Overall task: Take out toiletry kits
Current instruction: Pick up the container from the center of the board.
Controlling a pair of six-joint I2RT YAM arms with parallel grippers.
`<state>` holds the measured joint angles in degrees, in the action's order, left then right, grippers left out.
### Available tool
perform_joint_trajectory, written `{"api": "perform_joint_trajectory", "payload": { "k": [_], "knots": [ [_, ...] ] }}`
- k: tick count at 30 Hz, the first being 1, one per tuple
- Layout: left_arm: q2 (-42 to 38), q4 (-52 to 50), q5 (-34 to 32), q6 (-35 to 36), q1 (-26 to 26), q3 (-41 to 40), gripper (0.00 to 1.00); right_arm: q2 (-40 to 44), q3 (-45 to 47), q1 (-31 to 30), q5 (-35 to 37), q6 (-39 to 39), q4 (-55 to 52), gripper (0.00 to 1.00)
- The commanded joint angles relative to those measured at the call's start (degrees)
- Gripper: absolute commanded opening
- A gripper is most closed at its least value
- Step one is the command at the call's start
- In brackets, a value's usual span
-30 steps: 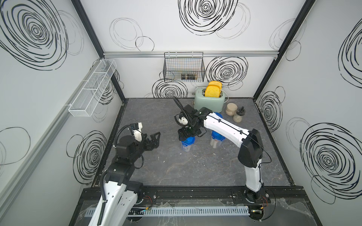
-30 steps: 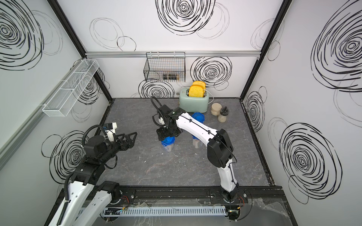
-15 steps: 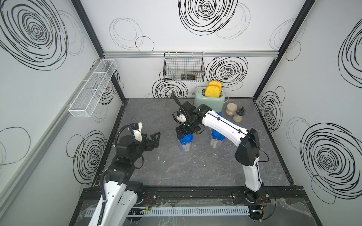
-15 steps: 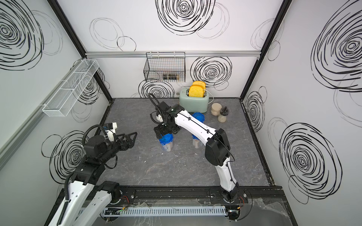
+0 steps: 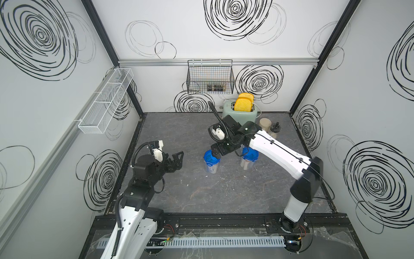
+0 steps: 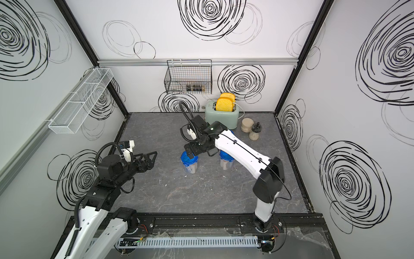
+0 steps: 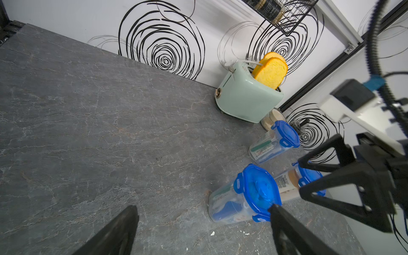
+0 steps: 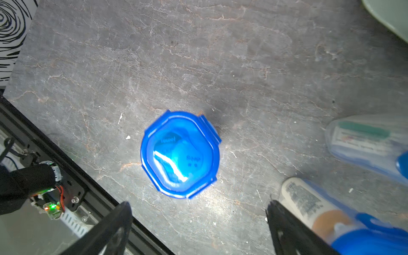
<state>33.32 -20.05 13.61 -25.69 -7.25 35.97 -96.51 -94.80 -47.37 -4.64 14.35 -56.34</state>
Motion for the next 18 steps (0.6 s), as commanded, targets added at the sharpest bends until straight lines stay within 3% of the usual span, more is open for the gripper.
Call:
{"api": "perform_joint_trajectory", "payload": {
  "k": [1,6,18],
  "knots": [
    [-0.10,1.51,-0.23,0.03,-0.14,-0.30,0.96,6.42,9.88,-1.51,0.15,0.24,8.51,0.94],
    [0.17,1.59,-0.11,0.03,-0.04,-0.37,0.96,11.97,22.16,-1.76,-1.15,0.33,17.30,0.90],
    [0.69,1.64,-0.16,-0.06,0.30,-0.28,0.96,3.40,17.20,-0.60,2.79,2.89,12.91,0.86]
  ]
}}
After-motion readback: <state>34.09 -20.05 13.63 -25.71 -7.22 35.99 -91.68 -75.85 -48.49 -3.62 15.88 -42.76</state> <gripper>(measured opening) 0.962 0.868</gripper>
